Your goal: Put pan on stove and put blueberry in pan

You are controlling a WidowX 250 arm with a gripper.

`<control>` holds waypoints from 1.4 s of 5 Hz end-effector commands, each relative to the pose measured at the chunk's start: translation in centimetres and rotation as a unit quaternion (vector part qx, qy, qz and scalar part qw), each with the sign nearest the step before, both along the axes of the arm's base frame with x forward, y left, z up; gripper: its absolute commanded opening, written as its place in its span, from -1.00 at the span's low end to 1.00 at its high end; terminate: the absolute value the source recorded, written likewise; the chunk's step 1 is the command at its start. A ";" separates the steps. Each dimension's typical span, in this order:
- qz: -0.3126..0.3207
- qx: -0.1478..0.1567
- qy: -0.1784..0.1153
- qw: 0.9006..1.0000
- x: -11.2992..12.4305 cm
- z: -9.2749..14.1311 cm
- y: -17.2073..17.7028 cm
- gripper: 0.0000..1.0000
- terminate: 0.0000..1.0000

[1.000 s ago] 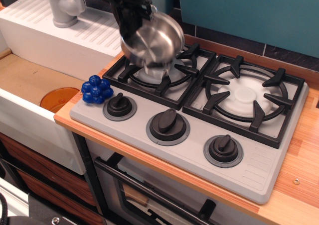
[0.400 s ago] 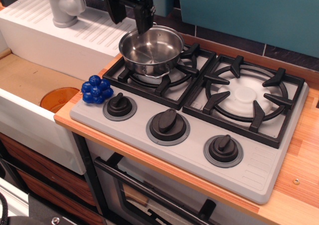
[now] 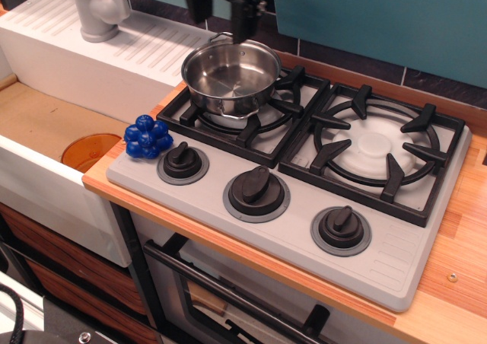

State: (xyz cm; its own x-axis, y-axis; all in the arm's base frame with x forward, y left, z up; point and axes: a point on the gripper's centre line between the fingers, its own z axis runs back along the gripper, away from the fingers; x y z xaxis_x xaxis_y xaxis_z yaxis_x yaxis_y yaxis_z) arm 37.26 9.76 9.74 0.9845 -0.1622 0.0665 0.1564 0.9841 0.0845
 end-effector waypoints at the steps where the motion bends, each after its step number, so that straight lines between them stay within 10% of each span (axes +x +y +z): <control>1: 0.004 0.014 -0.051 0.999 0.8 3.7 0.3 1.00 -1.00; 4: 0.013 0.040 -0.092 0.995 -4.2 5.0 2.2 1.00 -1.00; 7: 0.049 0.062 -0.152 0.985 -9.4 0.9 1.5 1.00 -1.00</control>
